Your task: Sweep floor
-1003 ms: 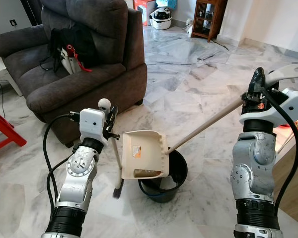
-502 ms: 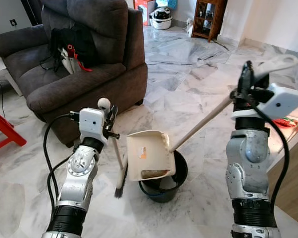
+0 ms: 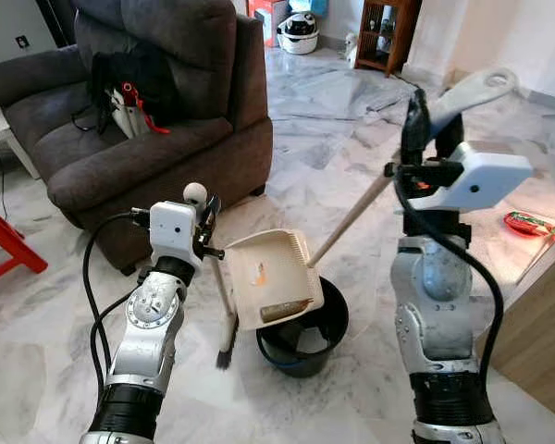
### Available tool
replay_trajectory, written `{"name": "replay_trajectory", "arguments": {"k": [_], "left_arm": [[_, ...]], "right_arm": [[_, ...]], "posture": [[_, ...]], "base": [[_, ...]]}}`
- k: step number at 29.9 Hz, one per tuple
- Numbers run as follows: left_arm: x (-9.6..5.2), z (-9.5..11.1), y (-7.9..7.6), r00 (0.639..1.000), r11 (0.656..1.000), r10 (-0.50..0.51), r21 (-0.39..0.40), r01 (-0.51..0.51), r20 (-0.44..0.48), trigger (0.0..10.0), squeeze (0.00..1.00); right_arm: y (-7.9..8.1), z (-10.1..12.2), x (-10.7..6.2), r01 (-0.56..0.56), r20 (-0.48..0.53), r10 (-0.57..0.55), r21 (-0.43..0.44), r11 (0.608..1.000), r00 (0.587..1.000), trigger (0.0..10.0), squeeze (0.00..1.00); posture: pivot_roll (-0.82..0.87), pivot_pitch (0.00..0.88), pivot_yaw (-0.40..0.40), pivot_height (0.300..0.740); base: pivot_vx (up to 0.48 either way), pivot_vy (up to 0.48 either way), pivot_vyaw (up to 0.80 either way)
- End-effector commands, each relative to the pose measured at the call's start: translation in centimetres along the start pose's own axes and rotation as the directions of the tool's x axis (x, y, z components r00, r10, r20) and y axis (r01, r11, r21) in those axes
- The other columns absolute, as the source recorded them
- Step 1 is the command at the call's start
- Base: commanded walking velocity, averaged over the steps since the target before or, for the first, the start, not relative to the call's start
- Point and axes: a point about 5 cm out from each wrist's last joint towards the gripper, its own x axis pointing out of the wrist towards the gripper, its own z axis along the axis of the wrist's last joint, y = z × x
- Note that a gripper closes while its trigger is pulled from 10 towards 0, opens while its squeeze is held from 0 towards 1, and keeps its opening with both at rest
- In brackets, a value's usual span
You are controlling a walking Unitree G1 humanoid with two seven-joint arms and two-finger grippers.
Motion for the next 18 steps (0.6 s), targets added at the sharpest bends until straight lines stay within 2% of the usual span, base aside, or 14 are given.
{"name": "replay_trajectory", "arguments": {"k": [1, 11, 18], "left_arm": [[0.5, 1.4, 0.1, 0.997, 1.000, 0.003, 0.004, -0.003, 0.073, 10.0, 0.00], [0.5, 1.4, -0.1, 0.997, 1.000, 0.002, 0.001, -0.002, 0.074, 10.0, 0.00], [0.4, 1.4, 0.0, 0.997, 1.000, 0.003, 0.002, -0.004, 0.075, 10.0, 0.00]], "right_arm": [[1.0, 2.5, 0.8, -0.032, 0.133, 0.031, 0.007, 0.999, 0.991, 10.0, 0.00], [2.3, 2.9, 0.4, -0.079, 0.152, 0.085, -0.045, 0.996, 0.985, 10.0, 0.00], [3.6, 3.6, 0.3, -0.118, 0.202, 0.144, -0.134, 0.984, 0.969, 10.0, 0.00]], "posture": [[0.06, 0.048, 0.060, 0.740], [0.06, 0.052, 0.057, 0.740], [0.06, 0.054, 0.054, 0.740]], "base": [[0.000, 0.000, 0.00], [0.000, 0.000, 0.00], [0.000, 0.000, 0.00]]}}
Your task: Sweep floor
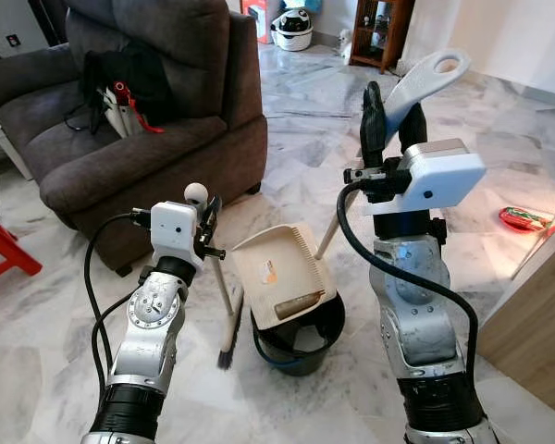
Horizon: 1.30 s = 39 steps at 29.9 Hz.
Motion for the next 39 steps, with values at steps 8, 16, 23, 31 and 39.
{"name": "replay_trajectory", "arguments": {"k": [8, 16, 23, 31, 39], "left_arm": [[0.4, 1.4, 0.2, 0.997, 1.000, 0.003, 0.011, -0.004, 0.075, 10.0, 0.00], [0.4, 1.4, 0.1, 0.997, 1.000, 0.000, 0.009, -0.001, 0.076, 10.0, 0.00], [0.5, 1.4, 0.0, 0.997, 1.000, -0.001, 0.007, 0.001, 0.077, 10.0, 0.00], [0.6, 1.4, -0.1, 0.997, 1.000, 0.000, 0.003, 0.000, 0.081, 10.0, 0.00], [0.5, 1.4, -0.2, 0.997, 1.000, 0.000, -0.002, 0.001, 0.080, 10.0, 0.00]], "right_arm": [[1.9, 3.4, 0.5, -0.053, 0.183, 0.061, -0.047, 0.997, 0.981, 10.0, 0.00], [3.0, 3.8, 0.2, -0.097, 0.210, 0.115, -0.094, 0.991, 0.971, 10.0, 0.00], [3.5, 4.1, 0.1, -0.113, 0.228, 0.140, -0.127, 0.986, 0.964, 10.0, 0.00], [3.7, 4.3, 0.0, -0.112, 0.247, 0.151, -0.164, 0.980, 0.957, 10.0, 0.00], [4.2, 4.5, -0.2, -0.130, 0.259, 0.175, -0.180, 0.975, 0.950, 10.0, 0.00]], "posture": [[0.06, 0.057, 0.053, 0.740], [0.06, 0.057, 0.054, 0.740], [0.06, 0.055, 0.053, 0.740], [0.06, 0.053, 0.050, 0.740], [0.06, 0.057, 0.047, 0.740]], "base": [[0.000, 0.000, 0.00], [0.000, 0.000, 0.00], [0.000, 0.000, 0.00], [0.000, 0.000, 0.00], [0.000, 0.000, 0.00]]}}
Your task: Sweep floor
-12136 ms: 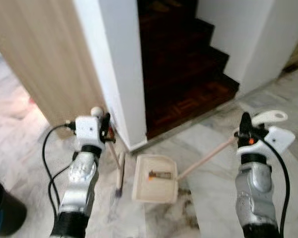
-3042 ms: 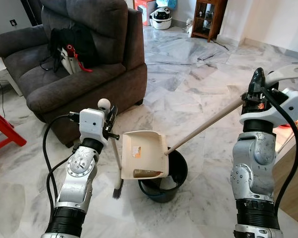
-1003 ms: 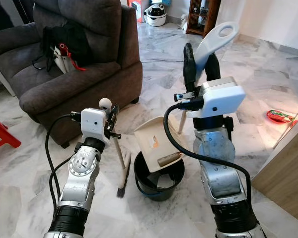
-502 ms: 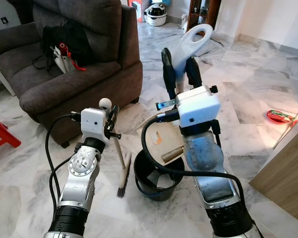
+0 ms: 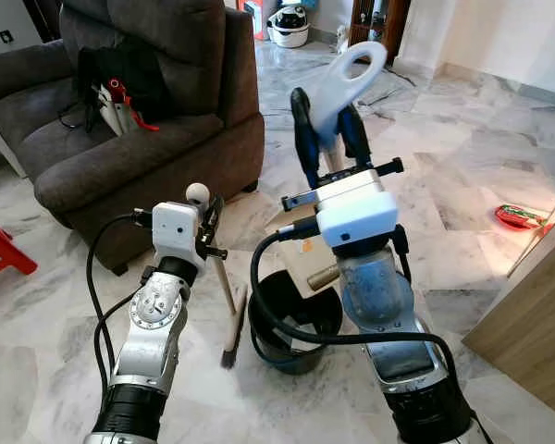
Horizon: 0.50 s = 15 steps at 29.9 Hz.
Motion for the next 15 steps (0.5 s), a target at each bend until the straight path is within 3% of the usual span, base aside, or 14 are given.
{"name": "replay_trajectory", "arguments": {"k": [1, 11, 15], "left_arm": [[0.53, 1.38, 0.06, 0.997, 1.000, 0.000, 0.008, 0.000, 0.076, 10.0, 0.00], [0.52, 1.39, 0.05, 0.997, 1.000, 0.001, 0.007, -0.001, 0.077, 10.0, 0.00], [0.52, 1.40, 0.04, 0.997, 1.000, -0.001, 0.007, 0.000, 0.077, 10.0, 0.00]], "right_arm": [[-0.13, 2.25, 0.68, 0.008, 0.126, -0.009, 0.006, 1.000, 0.992, 10.0, 0.00], [0.14, 2.64, 0.65, -0.016, 0.158, 0.022, -0.041, 0.999, 0.987, 10.0, 0.00], [0.32, 2.62, 0.59, -0.021, 0.150, 0.024, -0.022, 1.000, 0.988, 10.0, 0.00]], "posture": [[0.06, 0.057, 0.047, 0.740], [0.06, 0.061, 0.047, 0.740], [0.06, 0.061, 0.048, 0.740]], "base": [[0.000, 0.000, 0.00], [0.000, 0.000, 0.00], [0.000, 0.000, 0.00]]}}
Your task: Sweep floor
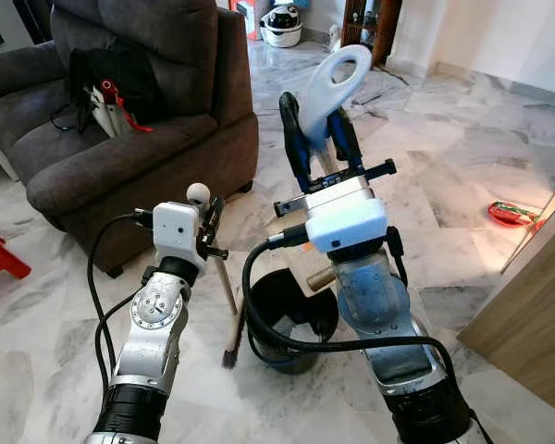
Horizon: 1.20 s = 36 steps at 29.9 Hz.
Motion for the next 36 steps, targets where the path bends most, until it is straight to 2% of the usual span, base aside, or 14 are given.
{"name": "replay_trajectory", "arguments": {"k": [1, 6, 9, 14, 22, 30, 33, 36], "left_arm": [[0.5, 1.4, 0.1, 0.997, 1.000, -0.001, 0.008, 0.000, 0.076, 10.0, 0.00], [0.5, 1.4, 0.1, 0.997, 1.000, -0.001, 0.009, 0.000, 0.077, 10.0, 0.00], [0.6, 1.4, 0.1, 0.997, 1.000, -0.001, 0.008, 0.000, 0.078, 10.0, 0.00], [0.6, 1.4, 0.1, 0.997, 1.000, -0.002, 0.008, 0.001, 0.078, 10.0, 0.00], [0.6, 1.4, 0.0, 0.997, 1.000, -0.003, 0.007, 0.003, 0.078, 10.0, 0.00], [0.5, 1.4, 0.0, 0.997, 1.000, -0.004, 0.007, 0.003, 0.076, 10.0, 0.00], [0.5, 1.4, -0.1, 0.997, 1.000, -0.005, 0.007, 0.004, 0.076, 10.0, 0.00], [0.5, 1.4, -0.1, 0.997, 1.000, -0.006, 0.006, 0.005, 0.076, 10.0, 0.00]], "right_arm": [[-0.3, 2.3, 0.7, 0.011, 0.126, -0.012, 0.010, 1.000, 0.992, 10.0, 0.00], [-0.1, 2.2, 0.7, 0.000, 0.120, -0.003, 0.024, 1.000, 0.993, 10.0, 0.00], [-0.3, 2.0, 0.8, 0.021, 0.097, -0.030, 0.085, 0.996, 0.995, 10.0, 0.00], [-0.3, 1.9, 0.8, 0.011, 0.090, -0.018, 0.082, 0.997, 0.996, 10.0, 0.00], [-0.2, 2.1, 0.7, 0.000, 0.122, 0.002, -0.014, 1.000, 0.993, 10.0, 0.00], [-0.2, 1.8, 0.7, 0.004, 0.095, -0.006, 0.019, 1.000, 0.995, 10.0, 0.00], [-0.6, 1.4, 0.7, 0.021, 0.081, -0.021, 0.002, 1.000, 0.996, 10.0, 0.00], [-1.9, 0.4, 0.7, 0.062, 0.044, -0.060, -0.052, 0.997, 0.997, 10.0, 0.00]], "posture": [[0.06, 0.061, 0.048, 0.740], [0.06, 0.059, 0.048, 0.740], [0.06, 0.060, 0.048, 0.740], [0.06, 0.059, 0.048, 0.740], [0.06, 0.060, 0.048, 0.740], [0.06, 0.059, 0.048, 0.740], [0.06, 0.059, 0.048, 0.740], [0.06, 0.059, 0.048, 0.740]], "base": [[0.000, 0.000, 0.00], [0.000, 0.000, 0.00], [0.000, 0.000, 0.00], [0.000, 0.000, 0.00], [0.000, 0.000, 0.00], [0.000, 0.000, 0.00], [0.000, 0.000, 0.00], [0.000, 0.000, 0.00]]}}
